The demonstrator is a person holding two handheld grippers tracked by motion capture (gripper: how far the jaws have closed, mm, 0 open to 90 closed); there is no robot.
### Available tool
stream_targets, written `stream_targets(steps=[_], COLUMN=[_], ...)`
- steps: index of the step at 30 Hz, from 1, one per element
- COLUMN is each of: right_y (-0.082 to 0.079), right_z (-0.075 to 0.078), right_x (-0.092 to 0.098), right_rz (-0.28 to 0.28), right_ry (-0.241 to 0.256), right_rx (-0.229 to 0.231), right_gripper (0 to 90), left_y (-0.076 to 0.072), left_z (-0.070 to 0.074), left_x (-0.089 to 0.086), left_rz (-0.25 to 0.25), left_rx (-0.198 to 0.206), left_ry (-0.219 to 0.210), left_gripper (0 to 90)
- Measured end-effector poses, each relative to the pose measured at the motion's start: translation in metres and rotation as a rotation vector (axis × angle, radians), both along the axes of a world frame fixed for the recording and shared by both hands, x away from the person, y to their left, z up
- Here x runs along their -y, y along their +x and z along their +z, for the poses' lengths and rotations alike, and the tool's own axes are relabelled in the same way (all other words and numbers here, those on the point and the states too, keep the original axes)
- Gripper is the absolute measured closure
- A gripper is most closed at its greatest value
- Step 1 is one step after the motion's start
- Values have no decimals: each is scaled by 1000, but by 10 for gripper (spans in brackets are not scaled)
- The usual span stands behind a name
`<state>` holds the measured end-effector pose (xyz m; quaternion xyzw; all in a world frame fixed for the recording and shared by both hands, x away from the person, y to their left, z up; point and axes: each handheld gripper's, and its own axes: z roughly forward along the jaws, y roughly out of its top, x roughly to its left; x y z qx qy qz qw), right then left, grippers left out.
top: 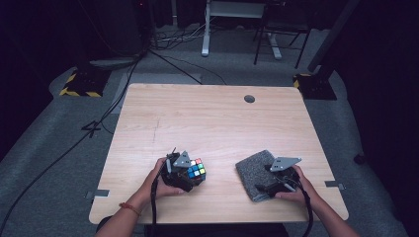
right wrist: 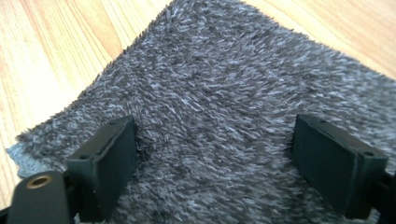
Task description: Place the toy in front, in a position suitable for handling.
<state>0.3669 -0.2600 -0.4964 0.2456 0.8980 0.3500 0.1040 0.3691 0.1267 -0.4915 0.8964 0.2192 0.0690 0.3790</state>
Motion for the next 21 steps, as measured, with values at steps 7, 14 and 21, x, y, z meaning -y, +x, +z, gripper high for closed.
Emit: stream_targets(steps=[7,14,21], right_y=[0,2,5], right_z=[1,4,7], right_x=[0,7,10], right_rz=[5,6,-9], right_ry=[-1,20,5], right_rx=[-18,-10,14], right_gripper=[216,532,710], left_y=[0,1,1], left_z=[-1,-2,-2], left_x=[-3,-5,-3], left_rz=[25,29,15], left_rx=[-2,-3,3], left_ry=[15,17,16], left_gripper=[203,195,237])
